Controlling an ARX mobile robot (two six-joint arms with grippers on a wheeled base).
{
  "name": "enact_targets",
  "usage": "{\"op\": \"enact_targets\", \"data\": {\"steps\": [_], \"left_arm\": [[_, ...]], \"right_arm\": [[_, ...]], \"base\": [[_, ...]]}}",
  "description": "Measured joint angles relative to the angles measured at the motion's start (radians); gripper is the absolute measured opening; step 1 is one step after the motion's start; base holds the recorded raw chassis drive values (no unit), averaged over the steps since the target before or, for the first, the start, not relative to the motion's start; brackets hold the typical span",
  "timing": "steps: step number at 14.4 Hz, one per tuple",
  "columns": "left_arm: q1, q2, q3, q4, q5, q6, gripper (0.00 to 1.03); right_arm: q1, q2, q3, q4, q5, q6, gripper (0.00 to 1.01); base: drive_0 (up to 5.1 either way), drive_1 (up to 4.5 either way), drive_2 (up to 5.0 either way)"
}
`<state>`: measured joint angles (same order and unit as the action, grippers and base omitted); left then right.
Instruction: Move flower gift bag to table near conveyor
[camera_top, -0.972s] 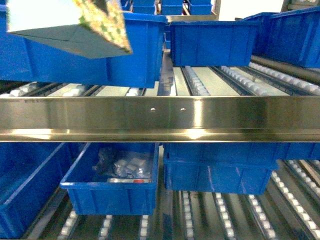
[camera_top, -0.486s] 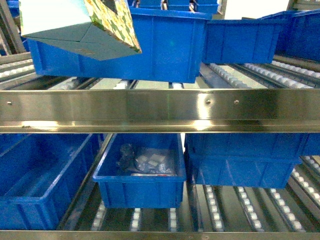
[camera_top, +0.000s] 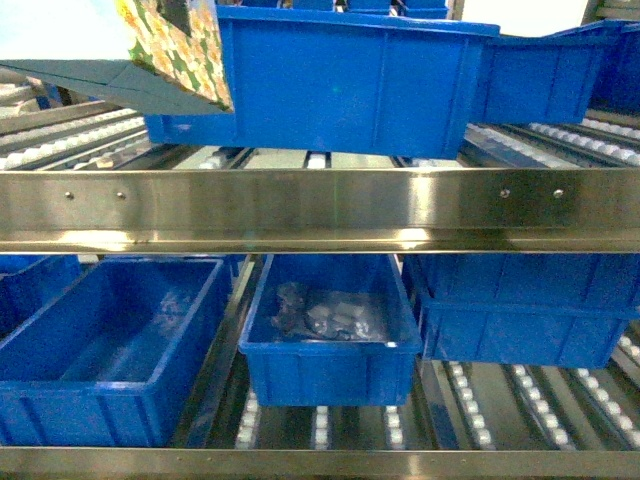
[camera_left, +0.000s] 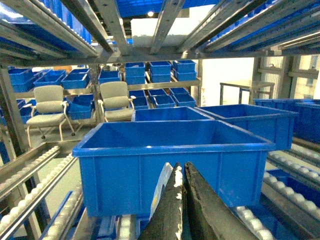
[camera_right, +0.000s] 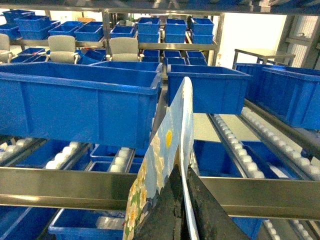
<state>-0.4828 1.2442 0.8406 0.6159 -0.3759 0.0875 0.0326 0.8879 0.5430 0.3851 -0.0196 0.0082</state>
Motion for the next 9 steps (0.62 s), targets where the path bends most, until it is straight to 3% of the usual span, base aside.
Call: {"op": "enact_targets", "data": {"steps": [9], "left_arm": [[0.000, 0.000, 0.000, 0.000, 0.001, 0.000, 0.02]], "right_arm": [[0.000, 0.000, 0.000, 0.003, 0.000, 0.000, 0.02]], "base": [[-4.9, 2.14, 2.8]]}}
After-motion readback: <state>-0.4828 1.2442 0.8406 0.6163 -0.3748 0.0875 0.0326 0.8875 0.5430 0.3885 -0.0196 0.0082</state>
